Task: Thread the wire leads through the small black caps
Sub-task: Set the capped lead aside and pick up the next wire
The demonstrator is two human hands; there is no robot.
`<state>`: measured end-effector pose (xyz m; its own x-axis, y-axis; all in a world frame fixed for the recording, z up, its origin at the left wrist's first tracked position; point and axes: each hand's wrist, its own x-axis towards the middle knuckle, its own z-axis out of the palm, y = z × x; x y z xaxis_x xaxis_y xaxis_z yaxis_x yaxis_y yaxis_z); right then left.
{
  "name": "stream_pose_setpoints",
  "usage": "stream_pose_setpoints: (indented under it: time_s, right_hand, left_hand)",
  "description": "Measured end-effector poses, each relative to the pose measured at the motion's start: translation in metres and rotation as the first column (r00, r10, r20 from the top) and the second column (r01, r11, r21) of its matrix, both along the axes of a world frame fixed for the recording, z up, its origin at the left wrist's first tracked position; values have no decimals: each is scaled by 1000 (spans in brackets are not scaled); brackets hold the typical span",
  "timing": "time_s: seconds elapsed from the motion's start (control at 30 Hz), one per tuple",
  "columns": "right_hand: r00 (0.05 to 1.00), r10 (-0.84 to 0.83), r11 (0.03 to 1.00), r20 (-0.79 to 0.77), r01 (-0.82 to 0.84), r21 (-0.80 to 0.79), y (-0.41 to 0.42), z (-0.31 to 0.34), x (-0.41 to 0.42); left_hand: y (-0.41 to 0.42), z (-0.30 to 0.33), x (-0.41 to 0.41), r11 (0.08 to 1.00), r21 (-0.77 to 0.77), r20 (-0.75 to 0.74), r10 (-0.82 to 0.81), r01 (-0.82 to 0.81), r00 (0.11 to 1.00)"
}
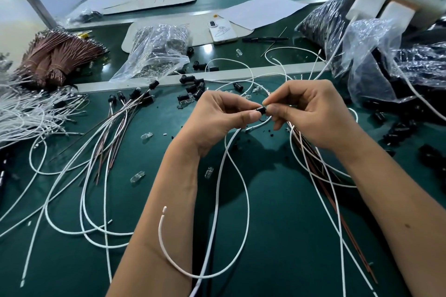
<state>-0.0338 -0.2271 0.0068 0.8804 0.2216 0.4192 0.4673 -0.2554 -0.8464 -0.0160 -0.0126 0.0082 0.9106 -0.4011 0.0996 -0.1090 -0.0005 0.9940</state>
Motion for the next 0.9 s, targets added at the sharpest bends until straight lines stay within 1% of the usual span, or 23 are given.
stream_pose_setpoints:
  time_s: [0.1, 0.23, 0.4, 0.5, 0.57, 0.63, 0.73, 0.9]
  right_hand:
    - [999, -28, 999, 22, 29, -18, 2, -2, -1]
    - [999, -44, 997, -8, 45, 59, 5, -3, -1]
    - [998, 37, 986, -57, -28, 166, 1, 0, -2]
    - [997, 33, 976, -75, -16, 217, 2, 1, -1]
    - [999, -5, 986, -49, 13, 169, 1, 0, -1]
    - [1000, -29, 994, -7, 30, 109, 1, 0, -2]
    - [1000, -15, 996, -10, 16, 86, 0, 1, -3]
    - [999, -2, 997, -32, 4, 77, 1, 0, -3]
  left_hand:
    - [-3, -1, 0, 999, 9, 38, 34, -34, 999]
    - [-8, -2, 0, 994, -8, 138, 109, -109, 984]
    - [-9, -2, -1, 995, -83, 81, 57, -50, 995]
    - [-11, -2, 0, 994, -82, 130, 83, -72, 988]
    - [-13, -2, 0, 994, -54, 149, 98, -91, 984]
    - [-13, -2, -1, 995, -47, 120, 96, -91, 988]
    - [-10, -4, -1, 996, -69, 46, 67, -64, 997]
    - [-10, -4, -1, 996, -73, 71, 53, -48, 996]
